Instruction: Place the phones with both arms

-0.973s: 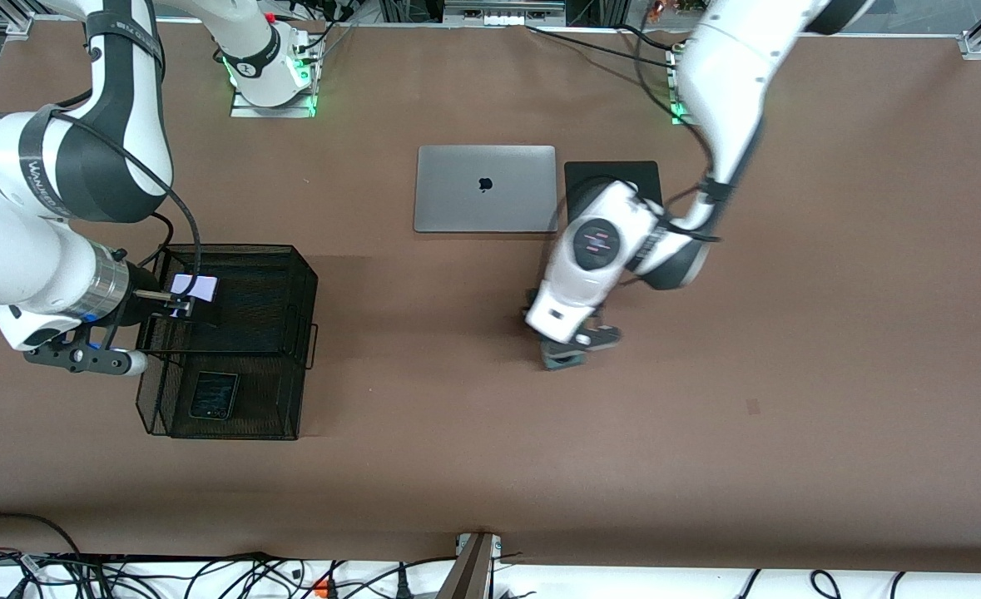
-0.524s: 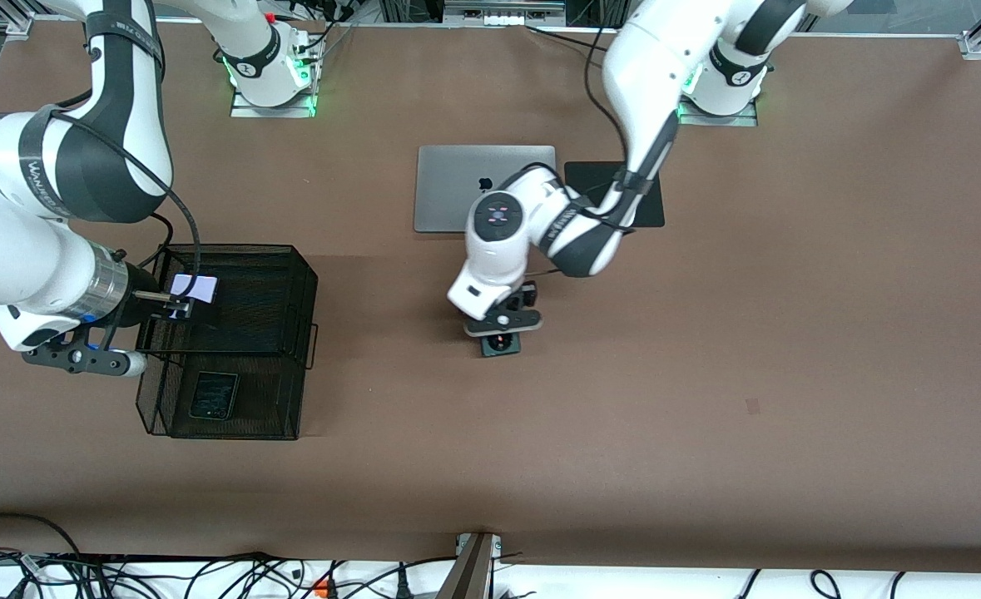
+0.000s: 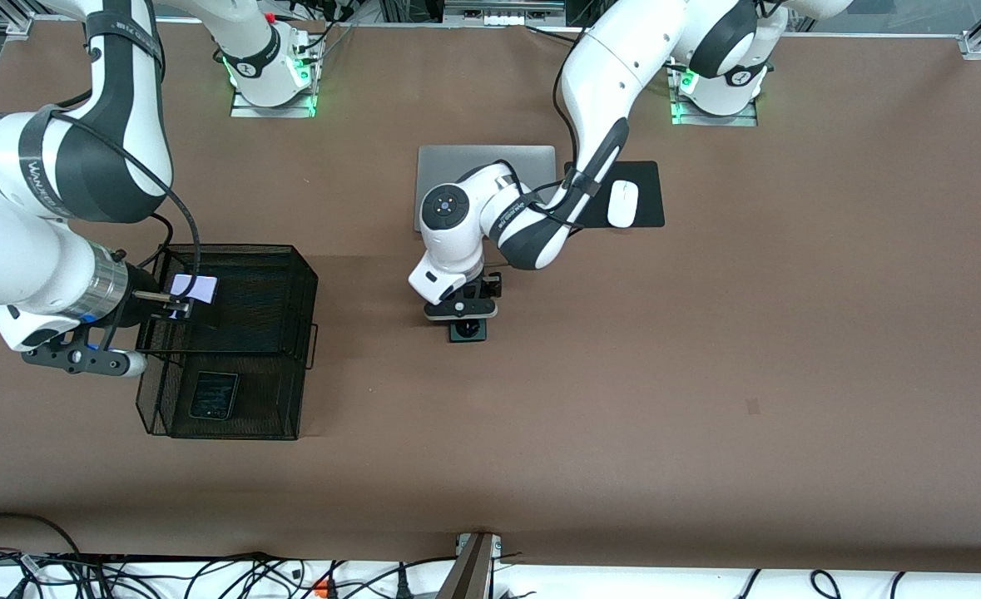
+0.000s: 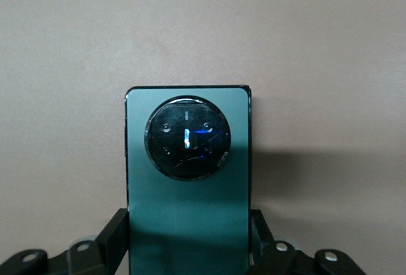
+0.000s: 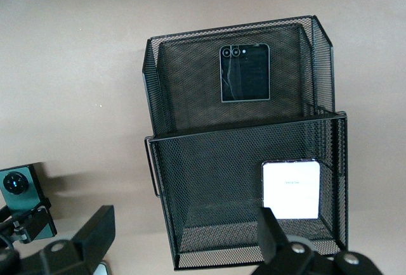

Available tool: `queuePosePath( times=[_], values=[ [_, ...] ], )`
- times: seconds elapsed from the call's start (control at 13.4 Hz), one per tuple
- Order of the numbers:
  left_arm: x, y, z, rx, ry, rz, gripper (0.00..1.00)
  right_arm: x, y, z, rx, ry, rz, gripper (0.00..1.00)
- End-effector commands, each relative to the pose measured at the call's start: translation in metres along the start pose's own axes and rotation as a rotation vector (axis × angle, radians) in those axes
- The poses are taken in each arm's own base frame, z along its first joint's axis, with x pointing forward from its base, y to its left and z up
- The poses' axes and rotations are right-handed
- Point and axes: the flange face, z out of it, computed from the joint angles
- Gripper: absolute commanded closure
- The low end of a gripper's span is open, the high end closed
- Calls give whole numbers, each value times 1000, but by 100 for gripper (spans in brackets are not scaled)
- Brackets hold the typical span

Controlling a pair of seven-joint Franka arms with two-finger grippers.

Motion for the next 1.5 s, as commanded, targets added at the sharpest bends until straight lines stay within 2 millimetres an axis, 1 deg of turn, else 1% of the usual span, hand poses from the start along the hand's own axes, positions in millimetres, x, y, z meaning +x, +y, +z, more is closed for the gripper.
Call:
queuePosePath(
  times=[0.0,0.07,0.15,0.3,0.45,0.52,0.6,0.67,0.82,0.9,1.05,1.12,1.2,1.27,1.35,1.42],
  values=[
    [10,4,-11,-12,31,-4,50,-3,1,-3,6,7,7,1],
    [17,2,-13,-22,57,-7,0,-3,0,-2,5,5,7,1],
    [25,-2,-18,-24,77,-13,0,-3,2,-3,6,7,8,1],
    [32,-7,-29,-22,91,-16,0,-3,2,-3,6,7,8,1],
    [49,-18,-58,-20,120,-27,0,-3,2,-3,6,7,7,1],
    [55,-28,-73,2,105,-20,0,-3,1,-2,5,5,7,1],
    [79,-54,-90,16,79,-25,0,-3,-1,-1,6,3,6,1],
    [97,-80,-115,23,62,-22,0,-3,-7,-1,11,9,-2,1],
    [108,-129,-130,90,-17,-18,0,-9,-34,1,9,23,-40,1],
    [115,-160,-138,103,-39,-19,0,-15,-52,4,10,24,-45,1],
    [127,-224,-165,105,-64,-12,0,-35,-120,23,3,28,-17,1],
    [133,-256,-180,102,-71,-5,0,-45,-156,41,-3,34,-26,1],
    [140,-293,-195,96,-78,8,0,-58,-192,58,0,44,-44,1],
    [144,-325,-212,96,-93,31,0,-68,-222,77,4,57,-52,1],
    [151,-361,-230,95,-110,46,0,-79,-248,98,9,58,-61,1],
    [156,-396,-252,90,-123,74,0,-93,-276,123,16,51,-84,1]
  ],
)
